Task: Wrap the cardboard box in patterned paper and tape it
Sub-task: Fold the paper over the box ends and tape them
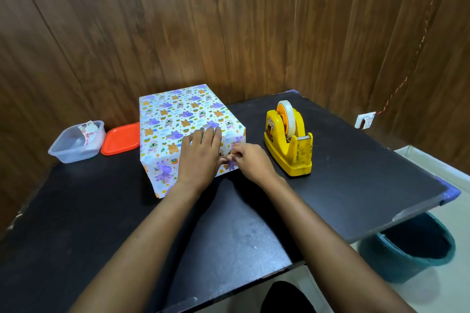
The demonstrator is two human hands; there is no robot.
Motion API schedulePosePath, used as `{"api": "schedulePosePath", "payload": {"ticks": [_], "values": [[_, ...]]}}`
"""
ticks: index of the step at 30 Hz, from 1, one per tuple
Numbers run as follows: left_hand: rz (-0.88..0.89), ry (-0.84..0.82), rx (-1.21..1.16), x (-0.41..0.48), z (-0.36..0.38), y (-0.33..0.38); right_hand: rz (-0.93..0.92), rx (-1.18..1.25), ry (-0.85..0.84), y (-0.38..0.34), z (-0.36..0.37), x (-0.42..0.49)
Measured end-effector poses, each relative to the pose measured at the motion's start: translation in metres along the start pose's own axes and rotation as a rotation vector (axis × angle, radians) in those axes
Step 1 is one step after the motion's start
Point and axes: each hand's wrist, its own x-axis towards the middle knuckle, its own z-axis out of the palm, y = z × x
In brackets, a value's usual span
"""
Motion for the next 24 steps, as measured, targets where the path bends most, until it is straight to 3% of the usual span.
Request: {"api": "schedulePosePath", "payload": {"ticks": [8,15,24], "values": [[0.022,0.029,0.037,-0.001,-0.001,-0.001,0.18,-0.106,0.174,-0.015,0.015,-0.007],[0.02,0.01,-0.044,-0.001,-0.003,-0.005,0.338,0.106,0.242,-0.007,0.009,-0.001],[0.016,-0.011,-0.073,0.004,-0.005,-0.004,0.224,0.294,0.05,0.015,-0.002,0.012]]}}
